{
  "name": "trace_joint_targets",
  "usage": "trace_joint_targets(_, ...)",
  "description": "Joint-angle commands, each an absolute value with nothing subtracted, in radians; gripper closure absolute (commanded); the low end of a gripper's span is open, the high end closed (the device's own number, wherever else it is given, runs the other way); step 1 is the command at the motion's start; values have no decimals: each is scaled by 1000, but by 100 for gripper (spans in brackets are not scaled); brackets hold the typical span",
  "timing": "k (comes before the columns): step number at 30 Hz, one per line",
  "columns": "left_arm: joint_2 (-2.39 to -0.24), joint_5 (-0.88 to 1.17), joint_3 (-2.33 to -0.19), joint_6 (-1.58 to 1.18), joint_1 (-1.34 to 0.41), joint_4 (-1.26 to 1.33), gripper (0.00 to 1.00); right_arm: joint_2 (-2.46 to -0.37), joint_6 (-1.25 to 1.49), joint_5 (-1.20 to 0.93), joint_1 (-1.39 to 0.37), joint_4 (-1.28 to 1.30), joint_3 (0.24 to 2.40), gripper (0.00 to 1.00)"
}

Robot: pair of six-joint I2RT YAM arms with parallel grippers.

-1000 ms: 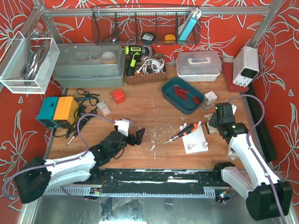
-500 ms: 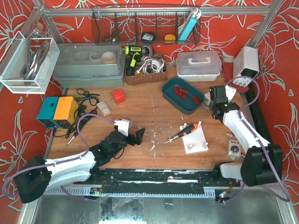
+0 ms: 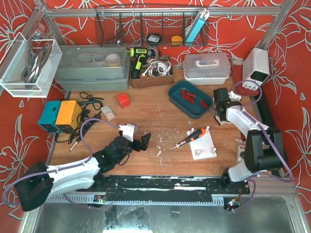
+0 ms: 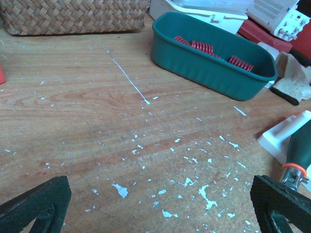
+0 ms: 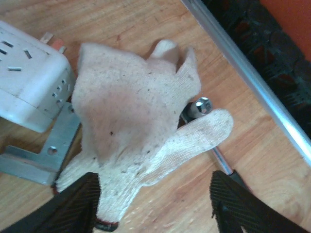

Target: Install the large spring

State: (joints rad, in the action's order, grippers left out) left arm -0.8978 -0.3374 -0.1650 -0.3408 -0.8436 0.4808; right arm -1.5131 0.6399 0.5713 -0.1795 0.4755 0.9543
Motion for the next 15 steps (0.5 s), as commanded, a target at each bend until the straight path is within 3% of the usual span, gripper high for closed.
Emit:
trace_joint_targets(1, -898, -342, -182, -349, -847, 503, 0, -1490, 671, 485, -180, 566, 999, 33)
trace_joint_targets(7, -891, -318, -181, -344, -847, 507, 0, -1419, 750, 385, -198, 709, 1021, 25)
trace_joint_targets(15, -892, -258, -182, -329, -847, 527, 0, -1232, 976, 319, -310, 909, 997, 29)
